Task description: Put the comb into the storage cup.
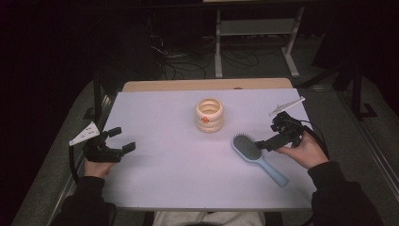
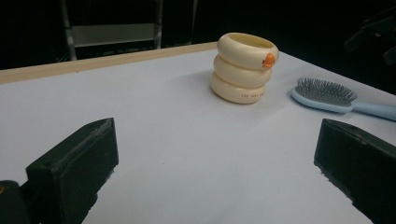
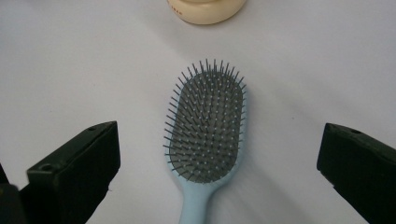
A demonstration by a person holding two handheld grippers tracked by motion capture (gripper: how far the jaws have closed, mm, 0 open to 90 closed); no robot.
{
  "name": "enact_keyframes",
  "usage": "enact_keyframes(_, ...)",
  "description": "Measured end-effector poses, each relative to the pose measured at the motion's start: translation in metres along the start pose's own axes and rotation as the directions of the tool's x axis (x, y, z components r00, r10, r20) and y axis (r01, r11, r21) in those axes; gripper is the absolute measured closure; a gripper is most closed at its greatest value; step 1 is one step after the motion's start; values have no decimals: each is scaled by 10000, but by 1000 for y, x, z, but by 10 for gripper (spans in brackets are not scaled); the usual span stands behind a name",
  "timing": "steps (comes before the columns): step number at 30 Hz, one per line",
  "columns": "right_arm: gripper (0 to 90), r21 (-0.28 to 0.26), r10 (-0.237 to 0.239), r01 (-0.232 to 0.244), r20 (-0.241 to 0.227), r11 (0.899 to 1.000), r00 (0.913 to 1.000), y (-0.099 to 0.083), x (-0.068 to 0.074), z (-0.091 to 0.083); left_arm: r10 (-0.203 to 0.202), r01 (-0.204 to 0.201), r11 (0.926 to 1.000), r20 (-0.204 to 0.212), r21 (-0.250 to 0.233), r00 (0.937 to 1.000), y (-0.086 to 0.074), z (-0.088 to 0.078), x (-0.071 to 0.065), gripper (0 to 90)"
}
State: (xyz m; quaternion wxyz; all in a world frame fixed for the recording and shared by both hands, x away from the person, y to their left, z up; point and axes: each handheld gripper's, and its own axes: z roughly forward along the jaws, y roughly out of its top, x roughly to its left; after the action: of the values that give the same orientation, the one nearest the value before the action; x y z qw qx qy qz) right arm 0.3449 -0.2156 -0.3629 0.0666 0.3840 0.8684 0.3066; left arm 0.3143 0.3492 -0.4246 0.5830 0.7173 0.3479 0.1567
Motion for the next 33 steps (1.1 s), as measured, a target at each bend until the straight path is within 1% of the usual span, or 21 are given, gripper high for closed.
enact_keyframes(6, 0, 19, -101, 101, -66, 9999, 9999, 7, 0, 3, 4, -4, 10000, -7, -20, 10000, 0, 0, 0, 0)
enact_keyframes(8, 0, -4, -49, 49, -55, 10000, 10000, 9, -1, 5, 4, -4, 10000, 0, -3, 10000, 0, 0, 0, 0)
enact_keyframes(12, 0, 121, -58, 59, -44, 9999, 10000, 14, -3, 10, 27, -27, 10000, 0, 3, 10000, 0, 0, 0, 0)
enact_keyframes(15, 0, 179, -93, 94, -69, 9998, 9999, 16, -5, 16, 23, -23, 10000, 9, -7, 10000, 0, 0, 0, 0)
enact_keyframes(20, 0, 371, 147, -143, -86, 9992, 9999, 19, -11, 26, 19, -19, 10000, 12, -30, 10000, 0, 0, 0, 0)
enact_keyframes(22, 0, 497, 65, -64, -20, 9987, 10000, 19, -12, 31, 6, -6, 10000, 18, -70, 10000, 0, -1, 0, 0)
enact_keyframes(24, 0, 575, 97, -96, -18, 9983, 10000, 20, -13, 36, 12, -12, 10000, 19, -66, 10000, 0, 0, 0, 0)
enact_keyframes(26, 0, 648, 35, -31, -60, 9979, 10000, 20, -13, 40, 32, -32, 10000, 24, -45, 10000, 1, 0, 0, 0)
enact_keyframes(30, 0, 775, 14, -4, -127, 9970, 9999, 21, -11, 49, 35, -35, 10000, 31, -43, 10000, 0, 0, 0, 0)
enact_keyframes(33, 0, 987, -124, 136, -121, 9950, 9998, 21, -9, 55, 44, -43, 10000, 30, -50, 10000, 0, 0, 0, 0)
